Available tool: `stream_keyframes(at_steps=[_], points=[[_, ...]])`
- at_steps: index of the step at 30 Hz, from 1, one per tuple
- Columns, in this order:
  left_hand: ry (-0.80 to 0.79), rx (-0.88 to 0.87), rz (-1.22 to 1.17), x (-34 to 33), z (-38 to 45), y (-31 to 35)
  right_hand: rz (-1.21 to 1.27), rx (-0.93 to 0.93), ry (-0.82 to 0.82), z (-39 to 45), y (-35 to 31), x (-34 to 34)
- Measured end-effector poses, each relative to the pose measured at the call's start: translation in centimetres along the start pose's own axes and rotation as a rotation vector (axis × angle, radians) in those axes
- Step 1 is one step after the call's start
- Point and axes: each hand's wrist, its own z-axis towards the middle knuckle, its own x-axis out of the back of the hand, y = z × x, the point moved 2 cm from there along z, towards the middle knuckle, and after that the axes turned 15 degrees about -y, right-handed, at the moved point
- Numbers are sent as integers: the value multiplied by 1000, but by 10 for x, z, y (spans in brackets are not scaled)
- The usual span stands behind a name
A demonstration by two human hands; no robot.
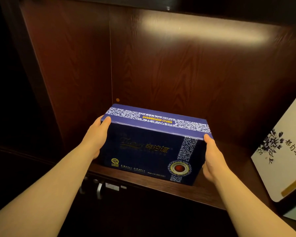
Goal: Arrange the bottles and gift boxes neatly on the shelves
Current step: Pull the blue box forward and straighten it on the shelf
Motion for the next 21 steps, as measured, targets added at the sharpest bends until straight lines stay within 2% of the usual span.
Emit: stream_keyframes(at_steps=[21], points=[[-25,-48,-32,4,-15,-8,45,94,8,-26,13,1]])
